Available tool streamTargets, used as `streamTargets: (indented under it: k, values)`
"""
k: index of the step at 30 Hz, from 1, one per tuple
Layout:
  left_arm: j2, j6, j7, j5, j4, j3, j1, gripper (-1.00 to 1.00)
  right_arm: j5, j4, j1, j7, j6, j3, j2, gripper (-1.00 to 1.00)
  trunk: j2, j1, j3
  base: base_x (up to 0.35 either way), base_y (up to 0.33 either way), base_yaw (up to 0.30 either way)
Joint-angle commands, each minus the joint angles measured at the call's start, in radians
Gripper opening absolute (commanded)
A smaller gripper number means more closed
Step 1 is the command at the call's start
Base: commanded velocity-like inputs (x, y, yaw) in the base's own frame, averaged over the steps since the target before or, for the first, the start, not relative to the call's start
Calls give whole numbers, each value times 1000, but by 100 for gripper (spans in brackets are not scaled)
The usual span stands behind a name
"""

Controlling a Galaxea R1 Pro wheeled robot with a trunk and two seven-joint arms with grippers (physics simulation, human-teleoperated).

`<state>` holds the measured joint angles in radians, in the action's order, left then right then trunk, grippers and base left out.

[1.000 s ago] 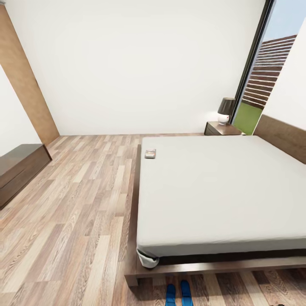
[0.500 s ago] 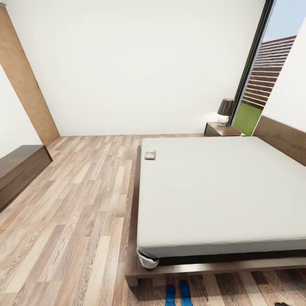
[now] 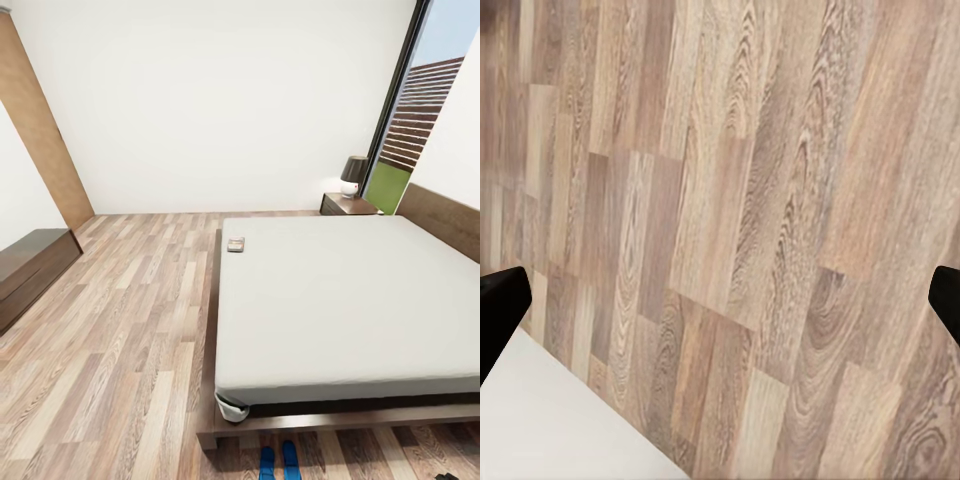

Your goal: In the bedroom, move the book from the bed onto either nightstand, and place the two sandals side by side next to the bed.

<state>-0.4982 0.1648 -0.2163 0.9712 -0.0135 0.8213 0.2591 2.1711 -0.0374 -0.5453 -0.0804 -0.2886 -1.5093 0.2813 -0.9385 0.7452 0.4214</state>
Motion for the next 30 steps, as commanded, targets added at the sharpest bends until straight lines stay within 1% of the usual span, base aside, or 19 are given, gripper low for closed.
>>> streamTargets:
  k: [1, 2, 3, 4, 5, 6, 7, 8, 10, 13, 14, 18, 22, 23, 24, 26, 28, 30]
  values:
    - [0, 1, -4, 7, -2, 9, 0, 100, 20, -1, -1, -7, -1, -6, 5, 100, 7, -4, -2, 0, 0, 0]
    - [0, 1, -4, 6, -2, 9, 0, 100, 34, -1, -1, -5, -1, -15, 10, 100, 14, -8, -5, 0, 0, 0]
    - [0, 1, -4, 6, -2, 9, 0, 100, 34, -1, -1, -5, -1, -15, 10, 100, 21, -12, -8, 0, 0, 0]
    - [0, 1, -4, 6, -2, 9, 0, 100, 51, -1, 0, -4, -1, -28, 14, 100, 28, -15, -12, 0, 0, 0]
    - [0, 1, -4, 6, -2, 9, 0, 100, 86, 0, 5, -2, -1, -64, 22, 100, 35, -19, -15, 0, 0, 0]
    - [0, 1, -3, 6, -2, 9, 0, 100, 98, 0, 12, -2, -1, -90, 26, 100, 42, -23, -18, 0, 0, 0]
    - [0, 1, -3, 6, -2, 9, 0, 100, 98, 0, 12, -2, -1, -90, 26, 100, 49, -27, -21, 0, 0, 0]
    - [0, 1, -3, 6, -2, 9, 0, 100, 107, 0, 21, -1, 0, -122, 28, 100, 56, -31, -24, 0, 0, 0]
    - [0, 1, -3, 6, -2, 9, 0, 100, 120, 1, 45, 0, 8, -206, 31, 100, 70, -38, -30, 0, 0, 0]
    - [0, 1, -3, 6, -2, 9, 0, 100, 130, 1, 72, -1, 36, -361, 33, 100, 91, -50, -40, 0, 0, 0]
    - [0, 1, -3, 6, -2, 9, 0, 100, 130, 1, 72, -1, 36, -361, 33, 100, 98, -54, -43, 0, 0, 0]
    - [0, 1, -3, 6, -2, 9, 0, 100, 136, 6, 90, -6, 83, -544, 34, 100, 126, -69, -55, 0, 0, 0]
    - [0, 1, -3, 6, -2, 9, 0, 100, 138, 11, 97, -24, 111, -731, 35, 100, 154, -84, -68, 0, 0, 0]
    - [0, 1, -3, 6, -2, 9, 0, 100, 138, 11, 98, -32, 115, -772, 35, 100, 161, -88, -71, 0, 0, 0]
    - [0, 1, -3, 6, -2, 9, 0, 100, 139, 11, 99, -42, 119, -804, 36, 100, 168, -92, -74, 0, 0, 0]
    - [0, 1, -3, 6, -2, 9, 0, 100, 140, 11, 100, -63, 124, -847, 37, 100, 182, -100, -81, 0, 0, 0]
    - [0, 1, -3, 6, -2, 9, 0, 100, 141, 11, 101, -74, 126, -847, 38, 100, 196, -107, -87, 0, 0, 0]
    - [0, 1, -3, 6, -2, 9, 0, 100, 142, 12, 103, -105, 146, -847, 44, 100, 210, -115, -93, 0, 0, 0]
